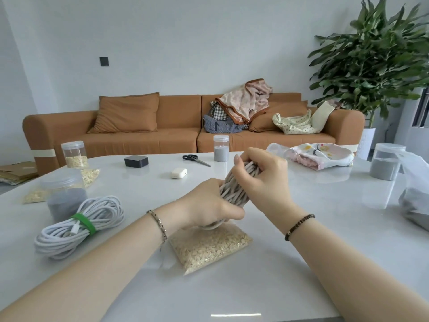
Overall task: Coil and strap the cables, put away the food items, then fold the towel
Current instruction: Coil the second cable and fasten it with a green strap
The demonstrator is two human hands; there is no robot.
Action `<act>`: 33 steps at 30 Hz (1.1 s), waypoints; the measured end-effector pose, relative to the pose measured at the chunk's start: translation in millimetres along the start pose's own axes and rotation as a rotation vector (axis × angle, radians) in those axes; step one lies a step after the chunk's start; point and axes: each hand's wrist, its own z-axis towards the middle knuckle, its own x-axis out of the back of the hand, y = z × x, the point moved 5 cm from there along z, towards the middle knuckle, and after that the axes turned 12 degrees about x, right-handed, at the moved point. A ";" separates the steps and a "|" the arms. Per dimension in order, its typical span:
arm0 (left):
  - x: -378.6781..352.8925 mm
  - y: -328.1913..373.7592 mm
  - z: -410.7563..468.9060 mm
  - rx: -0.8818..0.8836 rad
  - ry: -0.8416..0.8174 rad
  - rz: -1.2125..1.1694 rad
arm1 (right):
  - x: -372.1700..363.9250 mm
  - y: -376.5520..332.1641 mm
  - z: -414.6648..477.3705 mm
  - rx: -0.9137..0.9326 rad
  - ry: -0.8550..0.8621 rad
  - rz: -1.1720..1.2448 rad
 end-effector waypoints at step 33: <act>-31.9 10.4 -5.9 0.142 -0.290 -0.356 | -6.8 12.5 2.4 -0.718 0.200 0.913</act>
